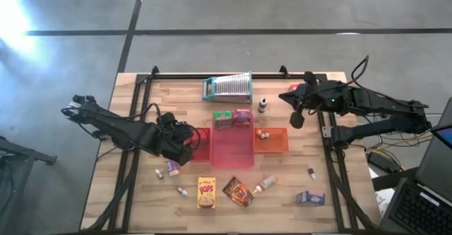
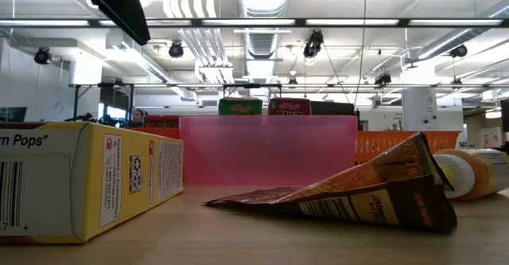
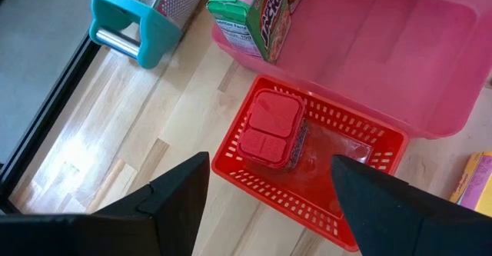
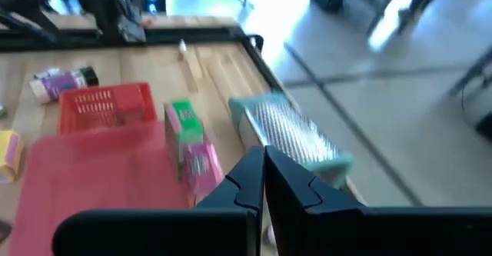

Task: Pick & Place Kitchen Items
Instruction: Put the orange spice bag into the red bin

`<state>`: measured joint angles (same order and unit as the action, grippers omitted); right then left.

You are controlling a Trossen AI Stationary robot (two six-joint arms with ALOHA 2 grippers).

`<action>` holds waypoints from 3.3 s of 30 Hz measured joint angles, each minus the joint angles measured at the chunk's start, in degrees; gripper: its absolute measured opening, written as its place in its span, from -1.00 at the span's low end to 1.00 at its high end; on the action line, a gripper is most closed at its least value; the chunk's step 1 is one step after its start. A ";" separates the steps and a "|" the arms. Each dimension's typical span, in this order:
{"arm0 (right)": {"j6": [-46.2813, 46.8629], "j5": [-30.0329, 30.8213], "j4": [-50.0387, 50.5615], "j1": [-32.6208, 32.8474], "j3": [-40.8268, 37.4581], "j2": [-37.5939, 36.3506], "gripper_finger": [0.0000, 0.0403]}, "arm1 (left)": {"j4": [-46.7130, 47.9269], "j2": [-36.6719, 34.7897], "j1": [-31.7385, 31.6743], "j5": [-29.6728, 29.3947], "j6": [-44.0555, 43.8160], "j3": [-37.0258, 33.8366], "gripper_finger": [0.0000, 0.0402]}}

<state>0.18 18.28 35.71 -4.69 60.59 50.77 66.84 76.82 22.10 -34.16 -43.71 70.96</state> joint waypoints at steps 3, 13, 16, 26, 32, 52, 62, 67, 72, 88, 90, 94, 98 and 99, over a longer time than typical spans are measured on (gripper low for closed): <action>5.09 1.65 8.38 0.02 3.10 0.40 -0.96 | 0.00 0.00 0.00 0.01 0.00 0.00 0.38; 19.07 20.07 31.60 -4.11 9.23 2.92 -0.96 | 0.01 0.00 0.01 0.01 0.01 0.00 0.38; 18.07 18.83 31.63 -7.73 8.14 3.43 -0.95 | -0.01 0.00 -0.01 0.00 0.00 0.00 0.38; 9.36 3.21 28.60 -15.08 7.57 7.54 -0.60 | -0.01 0.00 -0.01 0.01 0.01 0.00 0.38; 9.11 2.69 28.35 -16.55 7.55 9.11 -0.32 | -0.01 0.00 0.00 -0.01 0.00 0.00 0.38; 12.14 -7.10 28.46 -38.92 7.53 21.00 0.41 | -0.01 0.02 -0.01 -0.01 0.01 0.00 0.38; 11.26 -10.01 28.36 -42.73 9.41 25.36 0.65 | -0.01 0.00 0.01 0.01 0.01 0.00 0.38; 10.10 -12.97 28.22 -39.46 10.13 24.63 0.71 | 0.01 0.00 -0.01 -0.01 -0.01 0.00 0.38; 10.25 -12.46 28.15 -33.47 10.11 21.12 0.69 | 0.00 0.00 -0.01 0.00 0.00 0.00 0.38; 9.54 -13.83 23.91 -13.25 6.35 10.08 0.33 | 0.00 0.00 0.00 -0.01 -0.01 0.00 0.38; 9.90 -13.79 21.41 -8.09 4.85 9.13 0.29 | 0.00 0.01 0.01 -0.01 0.00 0.00 0.38; 9.93 -12.08 15.65 2.27 1.59 7.69 0.19 | -0.01 0.00 0.01 0.00 0.01 0.00 0.38; 10.47 -7.54 10.11 12.72 -0.96 7.13 0.11 | 0.01 0.00 0.00 0.00 0.00 0.00 0.38; 9.87 -5.99 8.49 15.37 -1.72 7.31 0.09 | -0.01 0.00 0.00 0.00 0.01 0.00 0.38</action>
<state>10.06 12.29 44.21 10.68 58.87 58.08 66.83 76.82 22.10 -34.16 -43.70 70.96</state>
